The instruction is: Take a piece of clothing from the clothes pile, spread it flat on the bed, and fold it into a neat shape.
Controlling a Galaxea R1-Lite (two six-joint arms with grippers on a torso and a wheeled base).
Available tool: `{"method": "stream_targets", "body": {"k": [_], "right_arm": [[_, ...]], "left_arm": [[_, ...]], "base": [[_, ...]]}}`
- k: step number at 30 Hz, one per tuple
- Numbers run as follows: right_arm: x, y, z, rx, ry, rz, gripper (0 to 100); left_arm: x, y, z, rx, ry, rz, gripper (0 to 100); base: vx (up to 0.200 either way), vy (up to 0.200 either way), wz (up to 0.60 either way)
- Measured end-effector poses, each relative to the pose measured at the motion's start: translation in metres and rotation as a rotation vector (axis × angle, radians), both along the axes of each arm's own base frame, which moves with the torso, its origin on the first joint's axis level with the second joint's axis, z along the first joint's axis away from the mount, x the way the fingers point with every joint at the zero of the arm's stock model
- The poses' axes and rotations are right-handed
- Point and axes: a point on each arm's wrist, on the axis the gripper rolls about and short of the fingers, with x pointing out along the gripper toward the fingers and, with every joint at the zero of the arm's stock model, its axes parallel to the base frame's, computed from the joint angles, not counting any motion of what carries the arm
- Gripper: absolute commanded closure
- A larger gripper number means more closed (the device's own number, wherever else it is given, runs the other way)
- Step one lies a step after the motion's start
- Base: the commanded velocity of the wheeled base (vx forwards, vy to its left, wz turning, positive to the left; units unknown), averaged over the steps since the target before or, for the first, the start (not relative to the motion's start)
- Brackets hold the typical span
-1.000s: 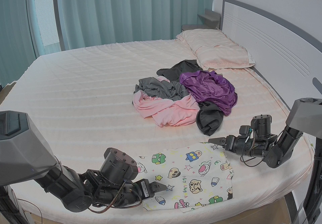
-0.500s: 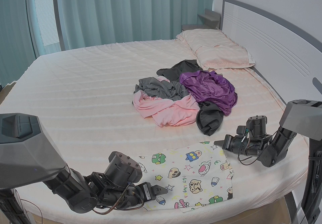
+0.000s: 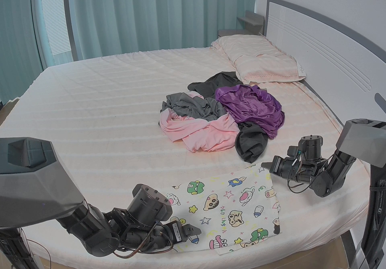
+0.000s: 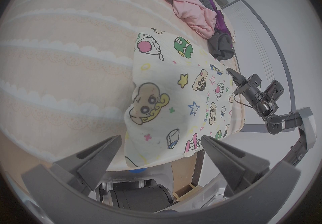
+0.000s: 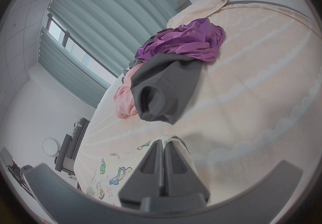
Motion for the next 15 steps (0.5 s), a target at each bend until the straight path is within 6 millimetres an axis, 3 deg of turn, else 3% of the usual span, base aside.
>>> {"method": "stream_targets", "body": {"k": [15], "right_arm": [[-0.0051,-0.0057,0.0012,-0.005,0.013,-0.013,100]], "left_arm": [[0.0014,0.0007,0.0033,-0.014,-0.003,0.020,0]], "base": [[0.000,0.000,0.00]]}}
